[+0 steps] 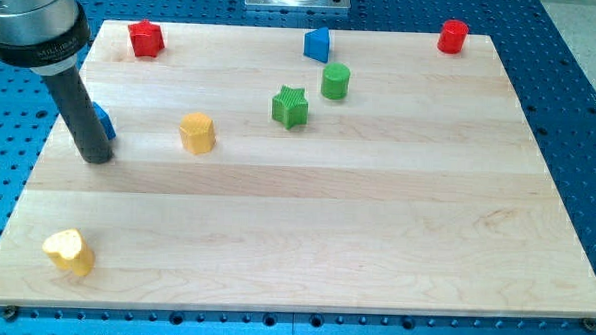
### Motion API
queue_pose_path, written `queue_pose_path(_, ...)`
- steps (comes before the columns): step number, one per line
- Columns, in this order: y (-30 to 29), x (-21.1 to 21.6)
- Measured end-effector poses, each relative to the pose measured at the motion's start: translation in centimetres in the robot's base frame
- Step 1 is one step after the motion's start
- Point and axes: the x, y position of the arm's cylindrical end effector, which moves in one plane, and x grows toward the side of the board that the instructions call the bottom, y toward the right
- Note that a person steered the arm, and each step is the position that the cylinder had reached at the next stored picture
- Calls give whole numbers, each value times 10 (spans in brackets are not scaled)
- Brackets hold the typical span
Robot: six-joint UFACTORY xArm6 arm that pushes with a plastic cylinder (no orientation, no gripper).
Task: Move the yellow hexagon below the green star
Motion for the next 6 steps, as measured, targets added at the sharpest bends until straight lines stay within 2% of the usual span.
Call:
queue_pose_path(2,1,0)
queue_pose_path(3,51,-1)
queue_pose_path(5,88,-52)
queue_pose_path(6,108,-53)
